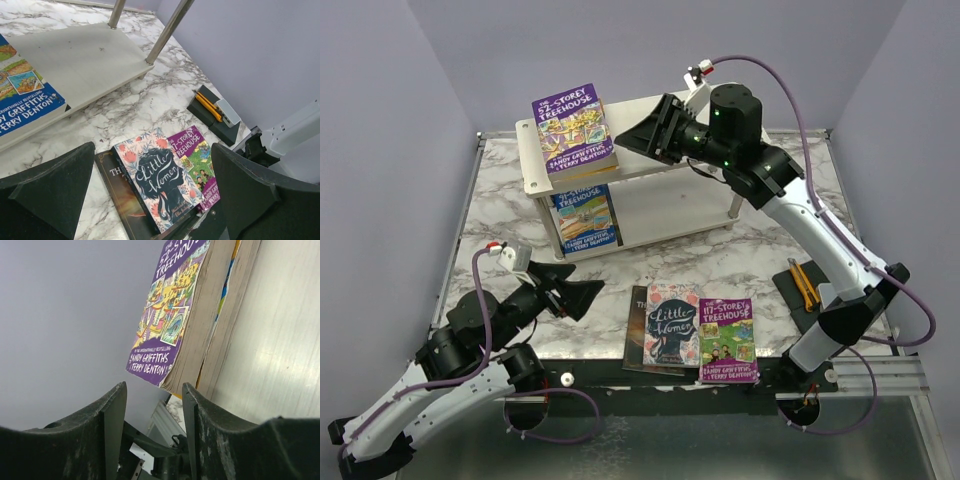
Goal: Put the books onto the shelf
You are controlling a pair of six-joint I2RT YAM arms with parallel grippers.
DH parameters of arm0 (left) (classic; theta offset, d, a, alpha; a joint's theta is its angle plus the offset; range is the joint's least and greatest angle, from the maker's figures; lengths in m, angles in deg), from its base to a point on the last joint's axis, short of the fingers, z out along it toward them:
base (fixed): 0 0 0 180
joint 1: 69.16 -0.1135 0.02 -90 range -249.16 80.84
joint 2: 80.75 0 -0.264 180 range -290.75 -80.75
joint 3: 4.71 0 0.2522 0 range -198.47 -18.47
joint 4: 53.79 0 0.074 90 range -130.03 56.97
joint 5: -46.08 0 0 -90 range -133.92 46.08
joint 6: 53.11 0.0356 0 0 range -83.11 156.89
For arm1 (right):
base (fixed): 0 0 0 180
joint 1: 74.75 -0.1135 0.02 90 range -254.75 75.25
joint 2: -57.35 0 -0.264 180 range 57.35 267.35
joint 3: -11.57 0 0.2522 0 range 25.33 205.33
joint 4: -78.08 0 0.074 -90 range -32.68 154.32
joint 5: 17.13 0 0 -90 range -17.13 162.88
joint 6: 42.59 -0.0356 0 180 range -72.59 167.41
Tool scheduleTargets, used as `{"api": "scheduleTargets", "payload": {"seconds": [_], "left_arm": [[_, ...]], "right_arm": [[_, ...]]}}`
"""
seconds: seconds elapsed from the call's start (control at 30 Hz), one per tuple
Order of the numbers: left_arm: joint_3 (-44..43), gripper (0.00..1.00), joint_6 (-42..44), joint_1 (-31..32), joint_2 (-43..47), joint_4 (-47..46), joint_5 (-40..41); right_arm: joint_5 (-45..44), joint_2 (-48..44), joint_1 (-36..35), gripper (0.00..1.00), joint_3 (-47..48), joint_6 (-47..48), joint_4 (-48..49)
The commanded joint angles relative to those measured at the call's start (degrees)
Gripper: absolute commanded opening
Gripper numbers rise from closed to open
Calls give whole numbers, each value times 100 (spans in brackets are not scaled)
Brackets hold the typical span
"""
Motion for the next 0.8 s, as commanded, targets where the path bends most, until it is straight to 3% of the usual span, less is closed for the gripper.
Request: {"api": "scheduleTargets", "payload": {"seconds": [0.0, 0.27, 0.43, 0.67, 0.77], "left_arm": [[-110, 99, 41, -8, -167, 34, 119], [-1652, 99, 400, -12, -1559, 5, -378], [-3100, 99, 990, -10, -2702, -20, -23], [-5024, 98, 1903, -16, -4191, 57, 1707], [-5539, 97, 2382, -16, -4685, -50, 2837]], "right_arm": [[-565, -232, 29, 52, -15, 487, -321], [-912, -628, 29, 52, -311, 885, -371], [-1006, -939, 38, 52, -644, 1036, -327], [-1192, -1368, 29, 52, -1060, 1267, -371], [-1229, -1504, 29, 52, -1222, 1341, -375]]}}
